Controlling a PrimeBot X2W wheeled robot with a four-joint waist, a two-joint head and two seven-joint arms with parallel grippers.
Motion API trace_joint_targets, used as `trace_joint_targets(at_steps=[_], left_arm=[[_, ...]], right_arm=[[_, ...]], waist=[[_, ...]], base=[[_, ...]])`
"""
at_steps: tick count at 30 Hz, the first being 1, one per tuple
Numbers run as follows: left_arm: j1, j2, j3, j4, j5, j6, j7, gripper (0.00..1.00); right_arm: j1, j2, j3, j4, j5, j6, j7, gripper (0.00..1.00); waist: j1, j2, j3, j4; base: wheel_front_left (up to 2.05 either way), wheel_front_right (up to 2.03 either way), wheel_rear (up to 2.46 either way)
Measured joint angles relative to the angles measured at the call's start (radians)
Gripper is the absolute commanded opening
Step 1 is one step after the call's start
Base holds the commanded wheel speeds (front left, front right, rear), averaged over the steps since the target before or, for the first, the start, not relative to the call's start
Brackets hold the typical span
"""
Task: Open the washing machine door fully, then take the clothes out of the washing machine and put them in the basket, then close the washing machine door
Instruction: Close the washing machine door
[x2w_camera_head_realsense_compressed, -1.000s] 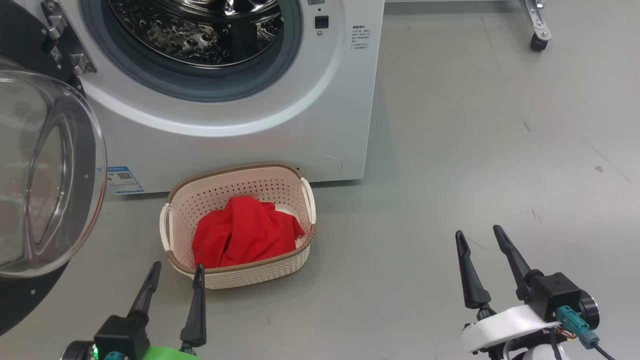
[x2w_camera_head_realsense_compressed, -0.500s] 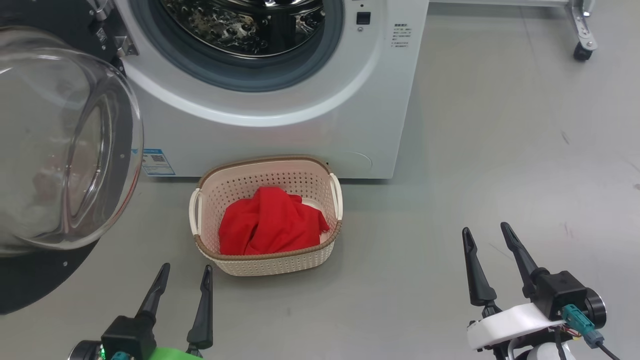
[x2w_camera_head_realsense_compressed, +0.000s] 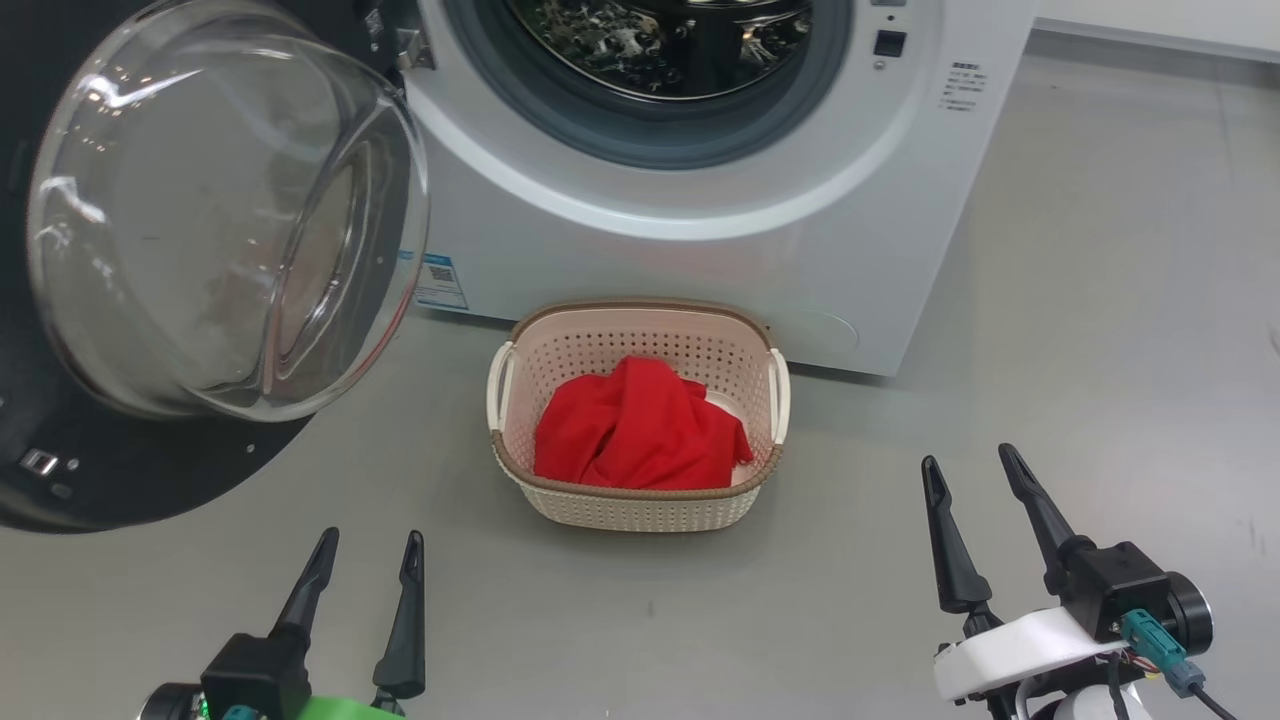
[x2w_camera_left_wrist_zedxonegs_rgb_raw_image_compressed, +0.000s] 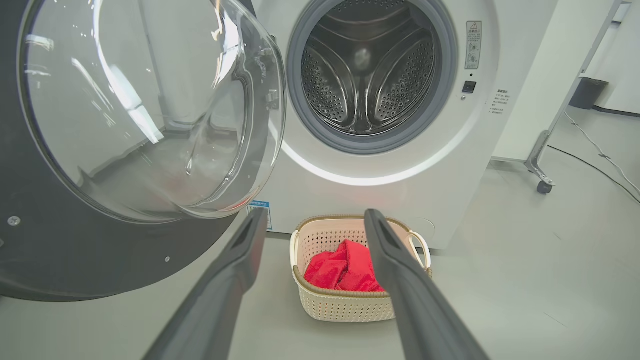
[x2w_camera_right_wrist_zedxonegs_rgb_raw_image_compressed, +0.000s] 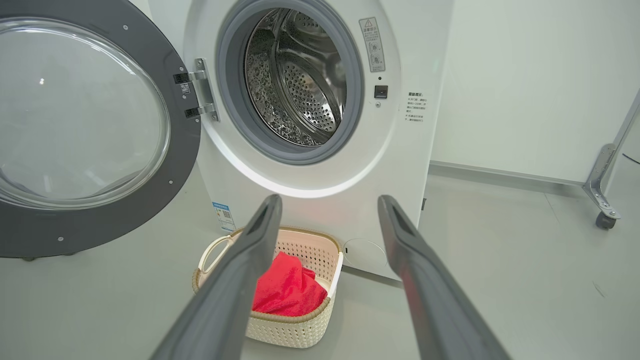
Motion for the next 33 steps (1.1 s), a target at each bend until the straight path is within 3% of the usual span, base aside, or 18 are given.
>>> trace_joint_targets(at_steps=[15, 33], left_arm=[[0.000, -0.005, 0.016, 0.018, -0.004, 0.012, -0.012, 1.00], [0.001, -0.005, 0.027, 0.018, -0.012, 0.016, -0.017, 1.00]], right_arm=[[0.000, 0.000, 0.019, 0.017, 0.000, 0.019, 0.000, 1.00], [0.000, 0.001, 0.035, 0.033, -0.006, 0.023, 0.000, 1.00]], waist=[[0.0000, 0.0000, -0.011, 0.161], [0.0000, 0.0000, -0.030, 0.177]], base=[[0.00, 0.00, 0.00], [0.00, 0.00, 0.00]])
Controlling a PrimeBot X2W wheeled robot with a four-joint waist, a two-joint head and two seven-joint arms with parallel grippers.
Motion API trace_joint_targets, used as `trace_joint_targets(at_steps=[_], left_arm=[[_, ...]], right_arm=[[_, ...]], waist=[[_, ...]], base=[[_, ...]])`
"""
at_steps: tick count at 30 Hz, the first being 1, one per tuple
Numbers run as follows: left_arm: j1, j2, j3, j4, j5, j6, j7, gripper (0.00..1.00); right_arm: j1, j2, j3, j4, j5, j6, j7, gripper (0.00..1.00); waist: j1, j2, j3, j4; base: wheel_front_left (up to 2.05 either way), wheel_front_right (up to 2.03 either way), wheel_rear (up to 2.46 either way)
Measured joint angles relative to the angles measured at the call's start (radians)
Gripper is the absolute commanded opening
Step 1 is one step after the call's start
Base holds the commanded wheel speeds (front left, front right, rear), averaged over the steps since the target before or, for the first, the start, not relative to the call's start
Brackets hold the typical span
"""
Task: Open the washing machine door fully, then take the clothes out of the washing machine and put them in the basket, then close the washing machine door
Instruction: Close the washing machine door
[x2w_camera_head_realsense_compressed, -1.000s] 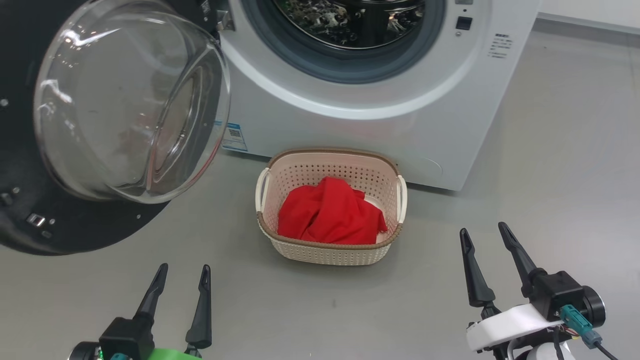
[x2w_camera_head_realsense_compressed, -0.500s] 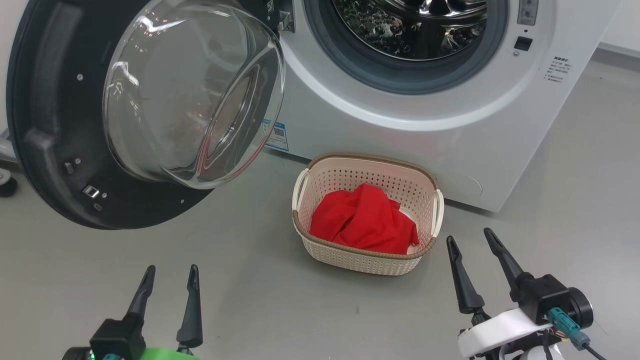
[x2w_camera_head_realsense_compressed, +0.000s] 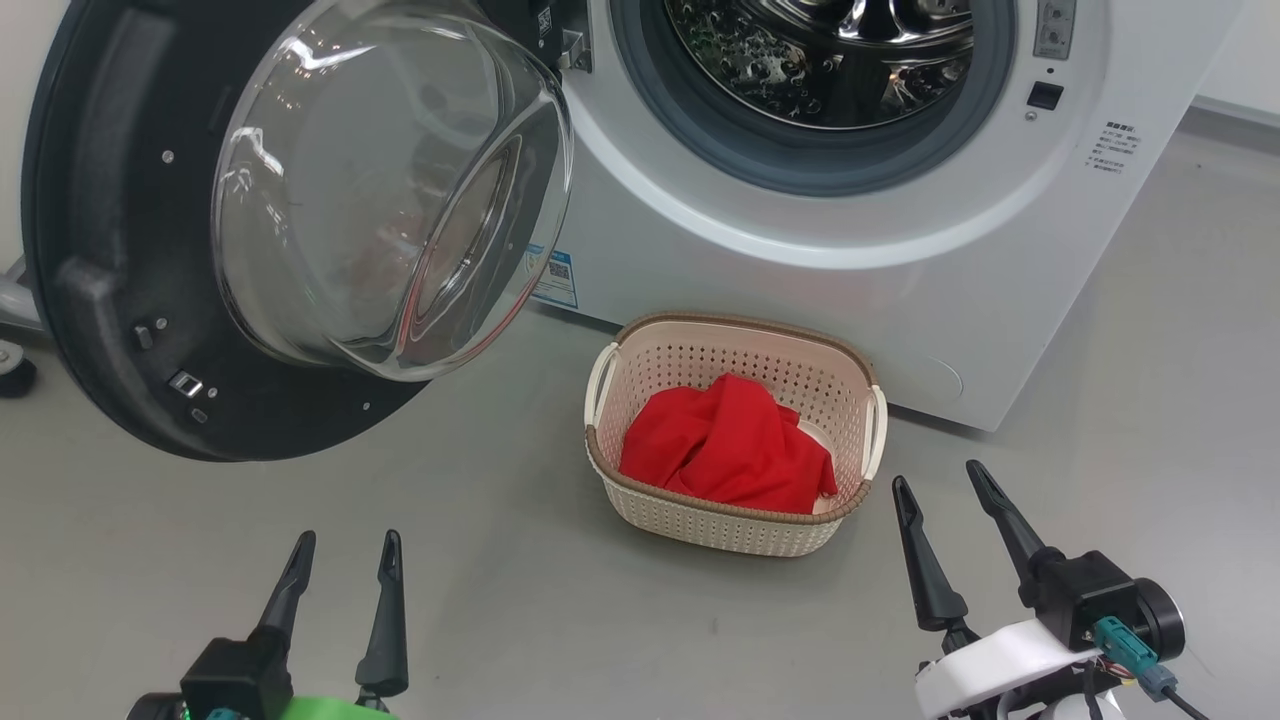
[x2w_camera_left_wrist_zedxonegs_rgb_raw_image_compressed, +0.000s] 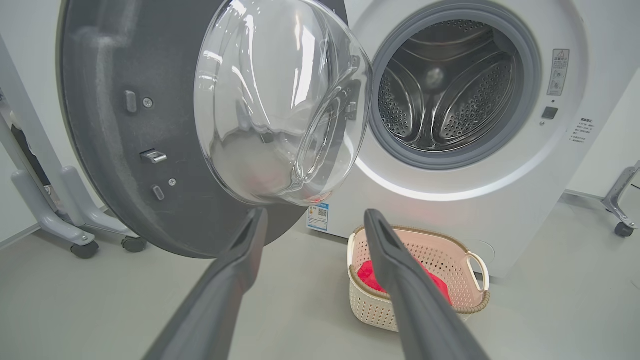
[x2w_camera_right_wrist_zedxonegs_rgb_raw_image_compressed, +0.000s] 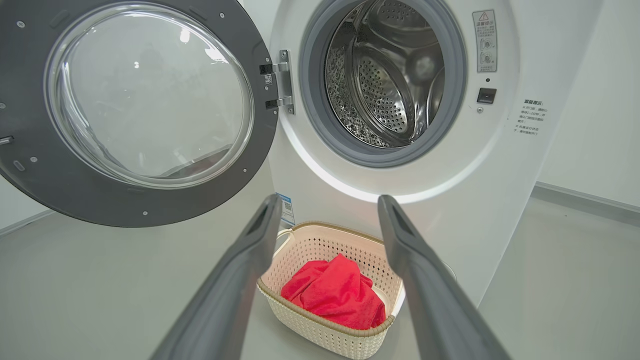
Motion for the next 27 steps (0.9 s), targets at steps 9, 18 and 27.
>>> trace_joint_targets(at_steps=[9, 18, 27], left_arm=[[0.000, 0.000, -0.002, 0.000, -0.025, 0.000, 0.000, 0.00], [0.000, -0.002, -0.015, -0.019, -0.060, -0.021, -0.001, 0.00], [-0.001, -0.009, -0.002, -0.096, -0.363, -0.100, -0.010, 0.00]], right_arm=[[0.000, 0.000, 0.000, 0.002, 0.000, 0.000, 0.000, 1.00], [0.000, 0.000, 0.000, 0.002, 0.000, 0.000, 0.000, 1.00], [0.000, 0.000, -0.001, 0.002, 0.000, 0.000, 0.000, 1.00]], waist=[[0.0000, 0.0000, -0.002, -0.001], [0.0000, 0.0000, 0.001, 0.001], [0.0000, 0.0000, 0.010, 0.006]], base=[[0.00, 0.00, 0.00], [0.00, 0.00, 0.00], [0.00, 0.00, 0.00]])
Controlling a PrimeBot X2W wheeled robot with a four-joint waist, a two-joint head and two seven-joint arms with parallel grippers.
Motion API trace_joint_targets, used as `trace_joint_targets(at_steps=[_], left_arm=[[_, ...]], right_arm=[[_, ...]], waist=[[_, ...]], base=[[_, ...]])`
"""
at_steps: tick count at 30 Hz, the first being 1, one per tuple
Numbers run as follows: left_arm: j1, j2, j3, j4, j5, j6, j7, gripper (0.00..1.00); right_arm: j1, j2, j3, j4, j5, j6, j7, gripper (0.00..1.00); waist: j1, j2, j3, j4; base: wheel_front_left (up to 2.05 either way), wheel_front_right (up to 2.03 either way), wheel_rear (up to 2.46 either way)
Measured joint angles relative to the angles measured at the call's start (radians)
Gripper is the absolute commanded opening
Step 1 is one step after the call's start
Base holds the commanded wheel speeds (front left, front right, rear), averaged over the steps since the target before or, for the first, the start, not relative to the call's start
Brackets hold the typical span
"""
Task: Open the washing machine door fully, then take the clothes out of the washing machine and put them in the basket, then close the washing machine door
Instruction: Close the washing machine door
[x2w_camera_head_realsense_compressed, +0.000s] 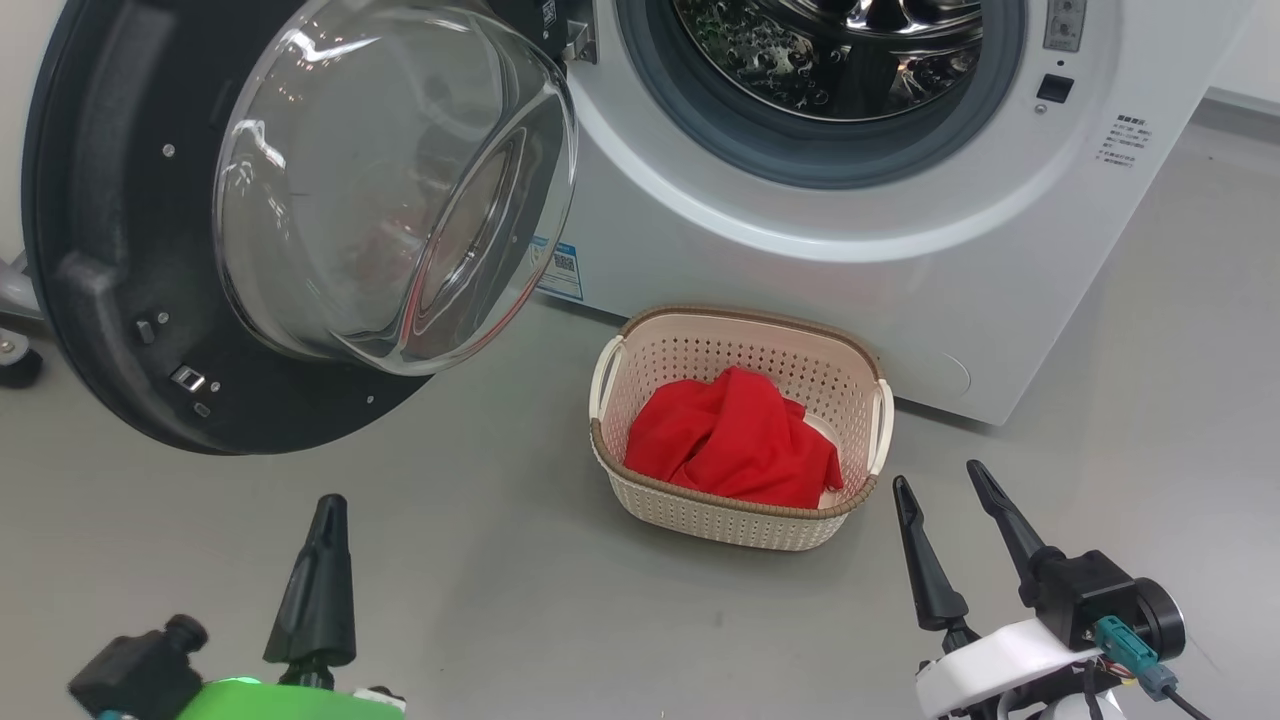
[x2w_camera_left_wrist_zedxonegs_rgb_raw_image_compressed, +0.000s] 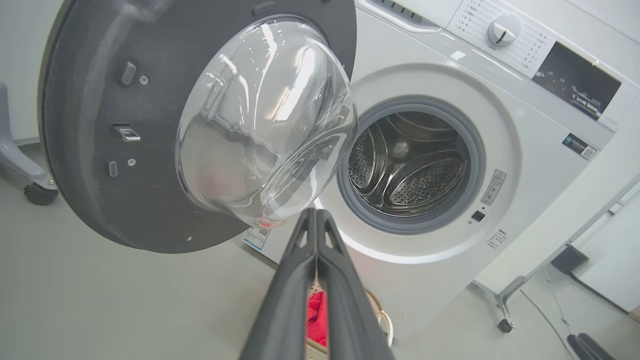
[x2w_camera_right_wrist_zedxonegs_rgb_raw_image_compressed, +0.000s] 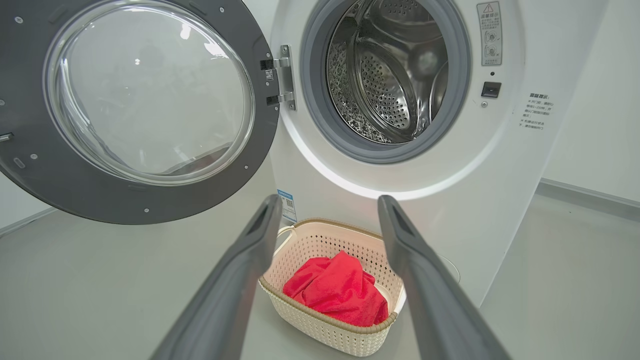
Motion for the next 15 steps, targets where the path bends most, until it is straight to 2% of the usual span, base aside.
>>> trace_joint_targets(at_steps=[1, 2, 4, 9, 12, 15], left_arm=[[0.000, -0.001, 0.005, -0.012, -0.065, -0.015, -0.004, 0.00], [0.000, -0.001, 0.007, -0.040, -0.216, -0.032, -0.016, 0.00], [0.000, -0.001, 0.006, -0.069, -0.356, -0.045, -0.031, 0.00], [0.000, -0.002, 0.009, -0.142, -0.597, -0.067, -0.070, 0.00], [-0.003, -0.003, 0.071, -0.169, -0.738, -0.078, -0.077, 0.00], [-0.004, -0.003, 0.126, -0.182, -0.781, -0.078, -0.087, 0.00]], right_arm=[[0.000, 0.000, 0.000, 0.000, 0.000, 0.000, 0.000, 1.00], [0.000, 0.000, 0.000, 0.000, 0.000, 0.000, 0.000, 1.00], [-0.001, 0.000, 0.000, 0.000, -0.001, 0.000, 0.000, 1.00], [-0.002, 0.000, -0.002, -0.004, -0.002, 0.000, 0.000, 1.00], [-0.002, 0.000, -0.005, -0.005, -0.003, 0.000, 0.000, 1.00], [-0.003, 0.000, -0.007, -0.007, -0.004, 0.000, 0.000, 1.00]], waist=[[0.0000, 0.0000, 0.001, 0.001], [0.0000, 0.0000, 0.003, 0.002], [0.0000, 0.0000, 0.006, 0.002], [0.0000, 0.0000, 0.019, 0.003], [0.0000, 0.0000, 0.028, 0.005], [0.0000, 0.0000, 0.035, 0.008]], base=[[0.00, 0.00, 0.00], [0.00, 0.00, 0.00], [0.00, 0.00, 0.00], [0.00, 0.00, 0.00], [0.00, 0.00, 0.00], [0.00, 0.00, 0.00]])
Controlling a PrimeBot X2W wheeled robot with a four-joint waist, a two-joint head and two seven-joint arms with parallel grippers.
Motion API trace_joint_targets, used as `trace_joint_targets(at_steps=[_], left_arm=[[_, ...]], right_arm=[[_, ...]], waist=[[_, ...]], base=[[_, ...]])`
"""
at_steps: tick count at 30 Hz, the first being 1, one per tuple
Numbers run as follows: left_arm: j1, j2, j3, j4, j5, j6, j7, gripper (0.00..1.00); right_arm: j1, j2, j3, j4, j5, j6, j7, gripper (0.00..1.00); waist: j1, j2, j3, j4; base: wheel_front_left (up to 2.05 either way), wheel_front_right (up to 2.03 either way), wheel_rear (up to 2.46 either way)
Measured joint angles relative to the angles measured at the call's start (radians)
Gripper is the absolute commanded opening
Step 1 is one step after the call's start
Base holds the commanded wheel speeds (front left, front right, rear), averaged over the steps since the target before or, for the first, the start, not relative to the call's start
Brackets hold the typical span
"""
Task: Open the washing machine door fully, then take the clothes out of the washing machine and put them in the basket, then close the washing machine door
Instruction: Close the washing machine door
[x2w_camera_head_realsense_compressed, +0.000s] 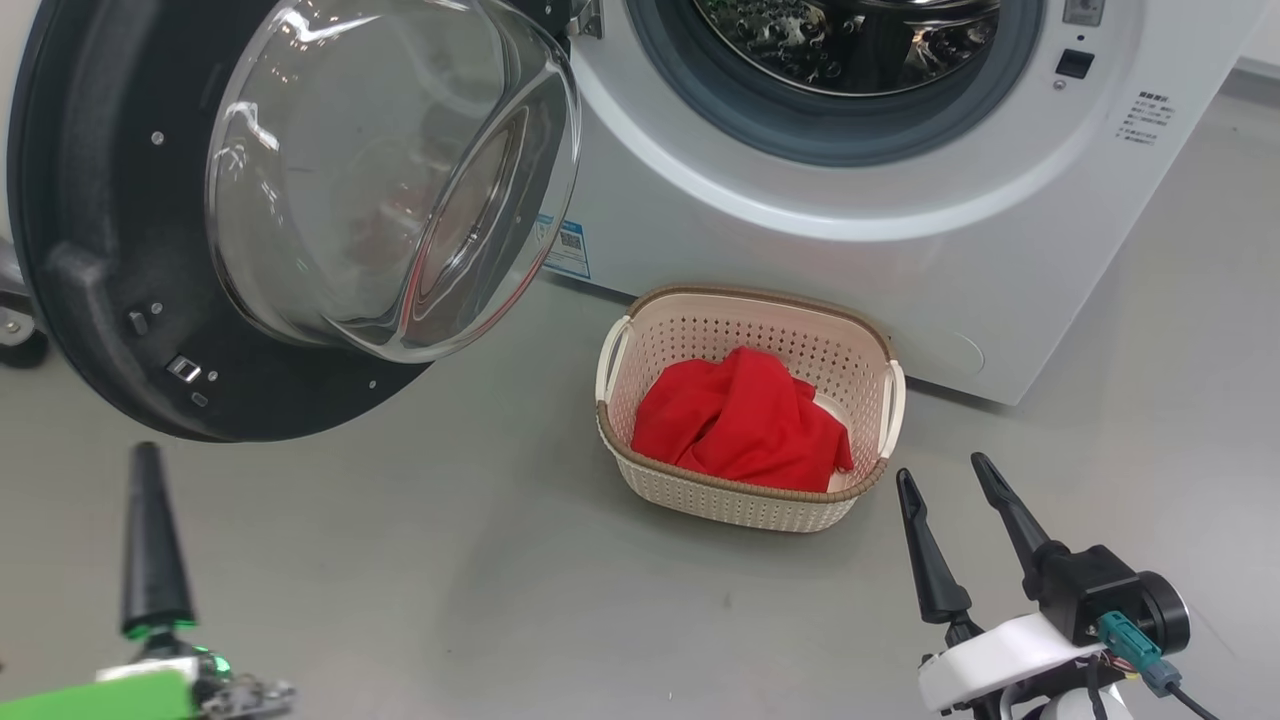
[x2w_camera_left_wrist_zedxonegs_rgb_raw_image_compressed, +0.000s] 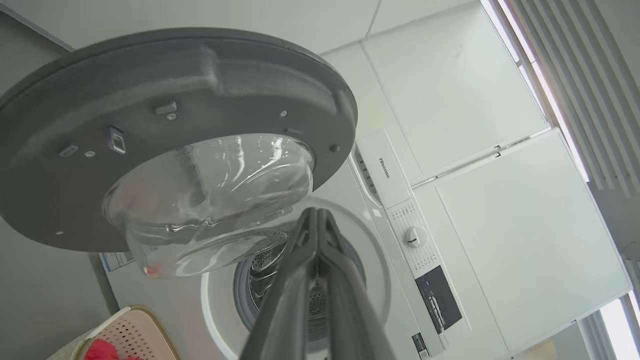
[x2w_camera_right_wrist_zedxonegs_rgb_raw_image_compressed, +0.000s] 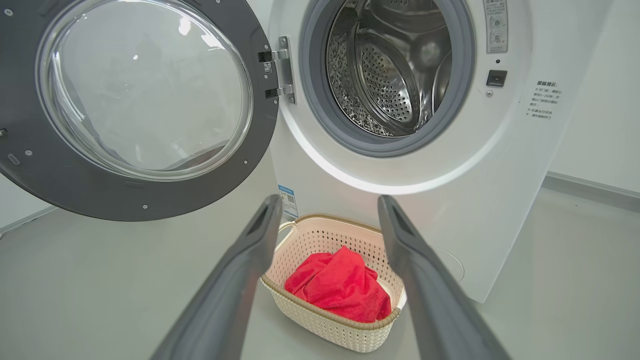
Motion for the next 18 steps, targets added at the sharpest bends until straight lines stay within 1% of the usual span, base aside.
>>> trace_joint_targets(at_steps=[2, 6, 8, 9, 10, 12, 16, 18], left_arm=[[-0.003, 0.000, 0.050, -0.012, -0.052, -0.003, 0.000, 0.00], [-0.042, -0.003, 0.156, -0.021, -0.063, -0.003, -0.009, 0.00], [-0.058, -0.004, 0.208, -0.025, -0.099, -0.008, -0.009, 0.00], [-0.067, -0.001, 0.233, -0.020, -0.100, -0.008, -0.009, 0.00], [-0.072, 0.009, 0.258, -0.014, -0.099, -0.008, -0.009, 0.00], [-0.084, 0.030, 0.311, -0.002, -0.133, -0.009, -0.009, 0.00], [-0.125, 0.097, 0.379, 0.047, -0.176, -0.008, -0.005, 0.00], [-0.149, 0.133, 0.400, 0.077, -0.199, -0.006, 0.018, 0.00]], right_arm=[[-0.004, 0.000, 0.000, -0.002, -0.005, 0.000, 0.000, 1.00], [-0.011, -0.003, -0.007, -0.007, -0.006, -0.001, 0.000, 1.00], [-0.015, -0.004, -0.012, -0.012, -0.007, -0.003, 0.000, 1.00], [-0.018, -0.005, -0.012, -0.012, -0.007, -0.002, 0.000, 1.00], [-0.019, -0.007, -0.011, -0.012, -0.008, -0.002, 0.000, 1.00], [-0.020, -0.008, -0.011, -0.012, -0.012, -0.002, 0.000, 1.00], [-0.029, -0.012, -0.013, -0.013, -0.013, -0.002, 0.000, 1.00], [-0.030, -0.013, -0.017, -0.015, -0.013, -0.002, 0.000, 1.00]], waist=[[0.0000, 0.0000, 0.008, 0.002], [0.0000, 0.0000, 0.023, 0.008], [0.0000, 0.0000, 0.030, 0.011], [0.0000, 0.0000, 0.033, 0.014], [0.0000, 0.0000, 0.036, 0.016], [0.0000, 0.0000, 0.042, 0.019], [0.0000, 0.0000, 0.051, 0.023], [0.0000, 0.0000, 0.054, 0.024]], base=[[0.00, 0.00, 0.00], [0.00, 0.00, 0.00], [0.00, 0.00, 0.00], [0.00, 0.00, 0.00], [0.00, 0.00, 0.00], [0.00, 0.00, 0.00], [0.00, 0.00, 0.00], [0.00, 0.00, 0.00]])
